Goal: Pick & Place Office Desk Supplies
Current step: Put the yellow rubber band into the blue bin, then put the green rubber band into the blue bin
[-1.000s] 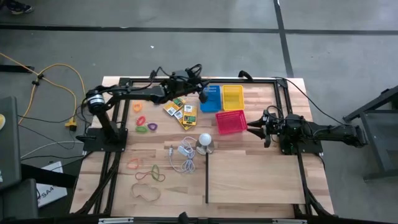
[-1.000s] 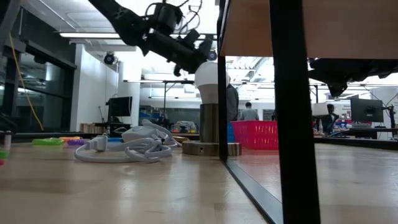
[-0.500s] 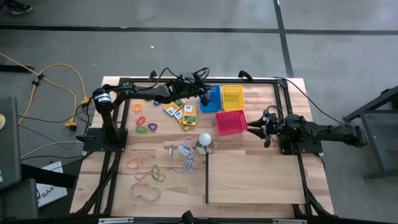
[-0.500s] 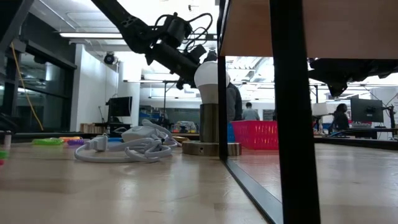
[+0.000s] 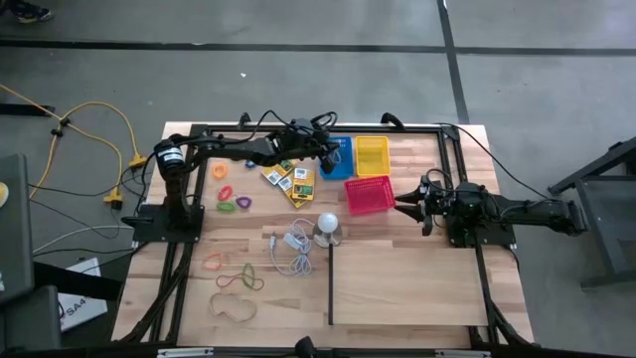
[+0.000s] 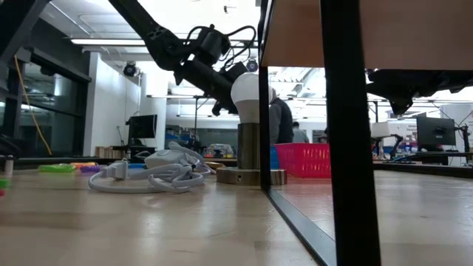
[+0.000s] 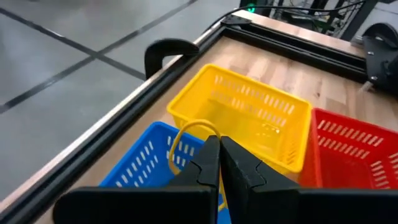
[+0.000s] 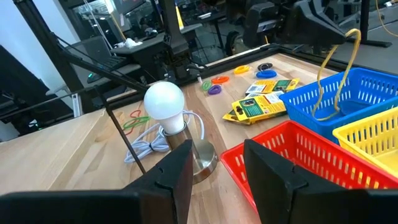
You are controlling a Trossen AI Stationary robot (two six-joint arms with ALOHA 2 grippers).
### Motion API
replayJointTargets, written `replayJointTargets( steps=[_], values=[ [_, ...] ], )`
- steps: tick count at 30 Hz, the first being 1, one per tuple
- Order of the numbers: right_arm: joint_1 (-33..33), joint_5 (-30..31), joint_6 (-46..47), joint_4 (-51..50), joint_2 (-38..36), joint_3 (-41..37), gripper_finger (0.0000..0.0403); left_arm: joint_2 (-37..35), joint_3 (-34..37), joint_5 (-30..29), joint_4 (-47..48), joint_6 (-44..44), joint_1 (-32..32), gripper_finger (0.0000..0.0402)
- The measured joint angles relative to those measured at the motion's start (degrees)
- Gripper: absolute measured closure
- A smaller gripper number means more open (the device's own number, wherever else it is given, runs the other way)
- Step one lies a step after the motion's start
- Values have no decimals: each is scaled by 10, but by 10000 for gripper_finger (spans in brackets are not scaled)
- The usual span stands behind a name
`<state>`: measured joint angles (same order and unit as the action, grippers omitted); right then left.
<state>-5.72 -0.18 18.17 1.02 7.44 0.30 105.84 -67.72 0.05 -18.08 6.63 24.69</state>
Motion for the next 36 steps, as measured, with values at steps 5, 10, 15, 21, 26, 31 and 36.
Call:
replayJointTargets(
  steps=[5,10,15,21,26,31,36],
  values=[
    [0,0,0,0,0,0,272,0,0,17,1,6,0,392],
    [0,0,0,0,0,0,272,0,0,17,1,3,0,360],
    [0,0,0,0,0,0,272,0,0,17,1,3,0,330],
    [0,0,0,0,0,0,272,0,0,17,1,8,0,323],
    [0,0,0,0,0,0,272,0,0,17,30,30,0,323],
    [0,0,0,0,0,0,272,0,0,18,35,26,8,323],
    [0,0,0,0,0,0,272,0,0,27,45,36,7,323]
  ],
)
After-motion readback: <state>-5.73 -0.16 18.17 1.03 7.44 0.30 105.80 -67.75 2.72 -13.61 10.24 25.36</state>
